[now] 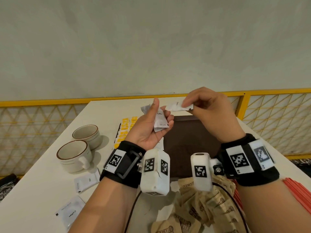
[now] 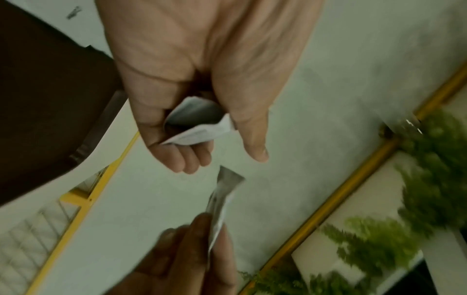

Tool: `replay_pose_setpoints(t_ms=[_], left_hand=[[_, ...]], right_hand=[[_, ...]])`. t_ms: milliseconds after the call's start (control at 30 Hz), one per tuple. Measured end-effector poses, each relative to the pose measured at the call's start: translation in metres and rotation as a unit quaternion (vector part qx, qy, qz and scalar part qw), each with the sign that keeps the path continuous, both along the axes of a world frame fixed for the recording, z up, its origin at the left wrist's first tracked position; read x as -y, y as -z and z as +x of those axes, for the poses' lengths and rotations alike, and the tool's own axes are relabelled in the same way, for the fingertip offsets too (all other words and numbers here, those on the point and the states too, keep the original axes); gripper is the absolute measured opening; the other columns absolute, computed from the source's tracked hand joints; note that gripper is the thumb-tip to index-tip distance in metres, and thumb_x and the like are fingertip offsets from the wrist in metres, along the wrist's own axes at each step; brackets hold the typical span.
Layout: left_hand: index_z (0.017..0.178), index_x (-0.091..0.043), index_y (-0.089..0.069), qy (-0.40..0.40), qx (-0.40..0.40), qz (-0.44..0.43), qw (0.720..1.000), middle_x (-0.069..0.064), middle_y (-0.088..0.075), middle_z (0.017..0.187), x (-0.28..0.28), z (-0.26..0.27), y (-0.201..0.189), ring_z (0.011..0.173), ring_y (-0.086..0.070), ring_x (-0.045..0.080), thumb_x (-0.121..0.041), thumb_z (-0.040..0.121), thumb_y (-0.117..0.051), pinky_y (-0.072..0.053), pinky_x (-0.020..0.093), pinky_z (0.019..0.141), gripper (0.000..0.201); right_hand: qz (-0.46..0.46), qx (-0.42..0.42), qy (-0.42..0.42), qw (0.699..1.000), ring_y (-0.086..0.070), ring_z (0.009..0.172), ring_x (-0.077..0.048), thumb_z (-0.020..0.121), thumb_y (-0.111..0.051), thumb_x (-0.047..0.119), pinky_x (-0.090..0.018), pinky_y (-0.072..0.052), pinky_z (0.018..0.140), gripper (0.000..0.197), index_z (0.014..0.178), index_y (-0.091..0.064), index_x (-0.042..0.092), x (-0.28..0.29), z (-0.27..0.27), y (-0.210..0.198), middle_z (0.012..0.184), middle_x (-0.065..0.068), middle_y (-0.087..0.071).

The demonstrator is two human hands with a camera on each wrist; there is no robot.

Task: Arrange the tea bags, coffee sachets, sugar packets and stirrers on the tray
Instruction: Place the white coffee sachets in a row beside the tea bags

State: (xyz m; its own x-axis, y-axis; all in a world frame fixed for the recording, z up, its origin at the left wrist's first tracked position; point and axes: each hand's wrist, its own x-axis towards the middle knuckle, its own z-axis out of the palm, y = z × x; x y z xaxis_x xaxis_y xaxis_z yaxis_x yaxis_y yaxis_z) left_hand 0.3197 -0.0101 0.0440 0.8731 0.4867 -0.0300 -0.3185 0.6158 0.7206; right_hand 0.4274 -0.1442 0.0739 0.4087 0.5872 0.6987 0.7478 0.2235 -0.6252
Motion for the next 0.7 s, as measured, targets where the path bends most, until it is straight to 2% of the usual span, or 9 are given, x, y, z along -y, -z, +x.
replay_pose_setpoints(t_ms=[67,133,200,267,367,400,533,600,700], left_hand=[[0.106,-0.005,-0.056,-0.044,-0.021,0.042,0.998,0.008,-0.065,0.084,0.001,0.002,0.002,0.068,-0.065,0.013,-0.041,0.085,-0.059,-0.057,0.023,0.064,0.043],[0.107,-0.004,-0.057,-0.063,-0.032,0.065,0.995,0.008,-0.067,0.09,0.003,0.005,0.004,0.078,-0.066,0.014,-0.039,0.09,-0.056,-0.058,0.022,0.067,0.038],[0.11,-0.001,-0.056,-0.054,-0.027,0.056,0.997,0.012,-0.065,0.095,0.006,0.006,0.004,0.086,-0.066,0.018,-0.036,0.092,-0.054,-0.058,0.025,0.073,0.04],[0.113,0.002,-0.054,-0.017,-0.02,0.053,0.998,0.013,-0.064,0.092,0.008,0.006,0.005,0.083,-0.066,0.018,-0.038,0.094,-0.05,-0.058,0.027,0.072,0.045],[0.104,-0.003,-0.055,0.038,-0.01,0.035,0.999,0.013,-0.065,0.088,0.011,0.004,0.004,0.08,-0.068,0.017,-0.045,0.095,-0.041,-0.056,0.029,0.077,0.046],[0.103,-0.002,-0.055,0.051,-0.008,0.013,0.999,0.013,-0.066,0.088,0.012,0.003,0.004,0.08,-0.069,0.018,-0.047,0.094,-0.041,-0.056,0.029,0.078,0.048],[0.098,0.003,-0.055,0.082,0.025,-0.067,0.994,0.018,-0.068,0.086,0.013,0.002,0.002,0.081,-0.071,0.022,-0.047,0.094,-0.042,-0.055,0.035,0.083,0.052],[0.096,0.002,-0.056,0.094,0.026,-0.051,0.994,0.016,-0.069,0.083,0.013,0.001,0.002,0.082,-0.071,0.021,-0.044,0.092,-0.044,-0.053,0.033,0.085,0.048],[0.086,-0.002,-0.061,0.115,0.01,-0.005,0.993,0.012,-0.068,0.078,0.014,0.0,0.003,0.079,-0.07,0.018,-0.039,0.085,-0.05,-0.055,0.033,0.083,0.039]], right_hand=[[-0.02,0.091,0.023,0.995,-0.058,0.078,-0.01,0.073,-0.058,-0.017,-0.01,-0.043,0.07,0.026,0.073,-0.071,0.006,-0.003,0.0,0.003,0.086,-0.001,-0.065],[-0.019,0.18,0.067,0.981,-0.057,0.076,-0.01,0.07,-0.059,-0.015,-0.006,-0.041,0.071,0.023,0.069,-0.07,0.005,-0.011,-0.002,0.008,0.082,-0.004,-0.066],[-0.014,0.227,0.086,0.97,-0.058,0.071,-0.011,0.066,-0.06,-0.014,-0.008,-0.04,0.071,0.021,0.065,-0.069,0.005,-0.018,-0.006,0.012,0.079,-0.006,-0.067],[-0.022,0.244,0.065,0.967,-0.059,0.071,-0.011,0.064,-0.058,-0.01,-0.011,-0.041,0.07,0.018,0.064,-0.069,0.005,-0.024,-0.01,0.015,0.079,-0.006,-0.067],[-0.071,0.228,-0.001,0.971,-0.053,0.076,-0.001,0.066,-0.054,-0.007,-0.004,-0.04,0.073,0.02,0.066,-0.07,0.005,-0.027,-0.017,0.02,0.082,-0.002,-0.068],[-0.086,0.219,-0.014,0.972,-0.054,0.076,-0.002,0.067,-0.055,-0.008,-0.005,-0.04,0.073,0.021,0.066,-0.07,0.006,-0.026,-0.019,0.022,0.082,-0.001,-0.068],[-0.12,0.145,-0.064,0.98,-0.062,0.078,-0.018,0.07,-0.047,-0.006,-0.022,-0.047,0.074,0.023,0.064,-0.066,0.005,-0.02,-0.018,0.023,0.078,-0.007,-0.065],[-0.127,0.111,-0.089,0.982,-0.062,0.084,-0.021,0.071,-0.042,-0.001,-0.027,-0.049,0.078,0.022,0.061,-0.061,0.006,-0.017,-0.018,0.022,0.075,-0.01,-0.062],[-0.126,0.043,-0.119,0.984,-0.063,0.083,-0.019,0.072,-0.041,0.002,-0.034,-0.049,0.075,0.023,0.059,-0.056,0.015,-0.011,-0.016,0.018,0.073,-0.004,-0.062]])
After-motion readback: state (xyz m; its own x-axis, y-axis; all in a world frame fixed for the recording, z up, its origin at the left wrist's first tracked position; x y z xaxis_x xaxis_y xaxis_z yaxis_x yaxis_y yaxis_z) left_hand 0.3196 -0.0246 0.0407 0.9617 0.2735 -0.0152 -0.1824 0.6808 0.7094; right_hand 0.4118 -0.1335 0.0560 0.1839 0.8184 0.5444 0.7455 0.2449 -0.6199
